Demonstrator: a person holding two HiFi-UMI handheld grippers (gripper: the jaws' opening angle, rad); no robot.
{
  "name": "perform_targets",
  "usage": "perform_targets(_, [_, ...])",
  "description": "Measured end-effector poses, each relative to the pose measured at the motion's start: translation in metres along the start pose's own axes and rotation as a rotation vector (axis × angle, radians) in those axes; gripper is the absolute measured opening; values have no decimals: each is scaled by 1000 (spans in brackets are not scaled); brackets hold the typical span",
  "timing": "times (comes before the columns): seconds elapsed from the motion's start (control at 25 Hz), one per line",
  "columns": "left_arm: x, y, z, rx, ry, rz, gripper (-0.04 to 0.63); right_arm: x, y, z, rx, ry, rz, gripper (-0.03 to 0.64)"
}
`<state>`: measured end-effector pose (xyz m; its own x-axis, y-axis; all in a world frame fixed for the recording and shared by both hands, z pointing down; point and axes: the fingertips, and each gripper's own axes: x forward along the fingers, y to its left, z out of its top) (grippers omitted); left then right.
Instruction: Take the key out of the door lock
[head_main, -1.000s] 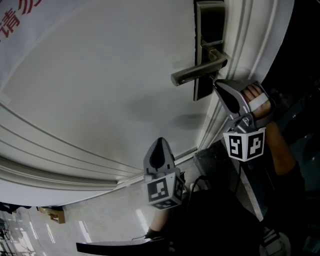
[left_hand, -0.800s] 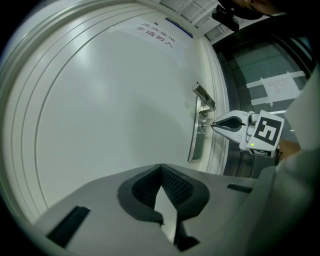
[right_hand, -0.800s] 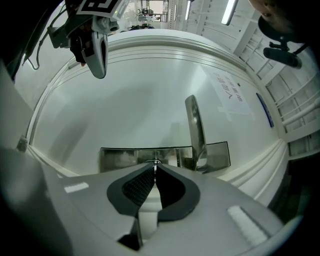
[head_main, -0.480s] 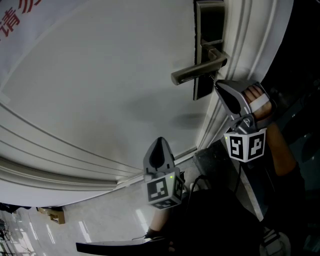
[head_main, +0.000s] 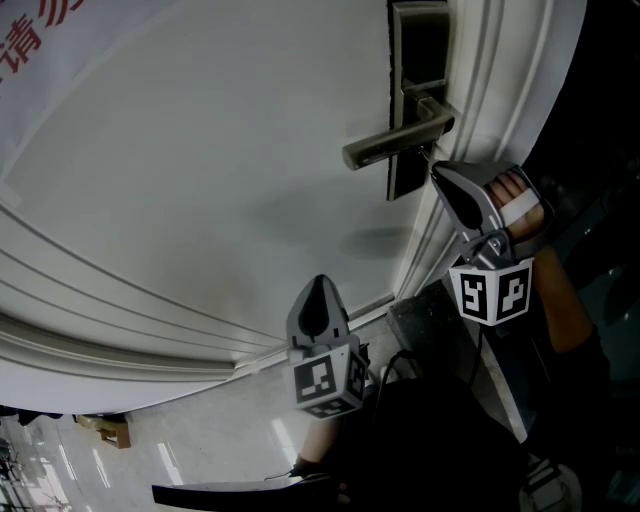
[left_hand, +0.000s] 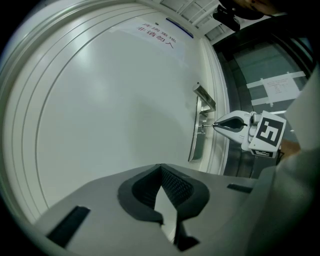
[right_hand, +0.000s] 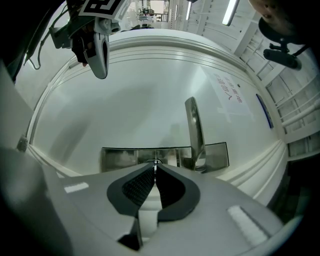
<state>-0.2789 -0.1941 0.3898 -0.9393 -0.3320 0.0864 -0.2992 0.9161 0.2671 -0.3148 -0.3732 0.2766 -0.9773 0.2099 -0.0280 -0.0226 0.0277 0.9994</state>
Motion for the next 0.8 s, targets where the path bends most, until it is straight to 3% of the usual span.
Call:
perform_targets(0.48, [-1,1,2,-18,9,22,0,0,0,0,-1,-2,-2,12])
perform_targets(0.8, [1,-4,1,-1,-5,-17,0,-2,0,0,-1,-4,-3,12])
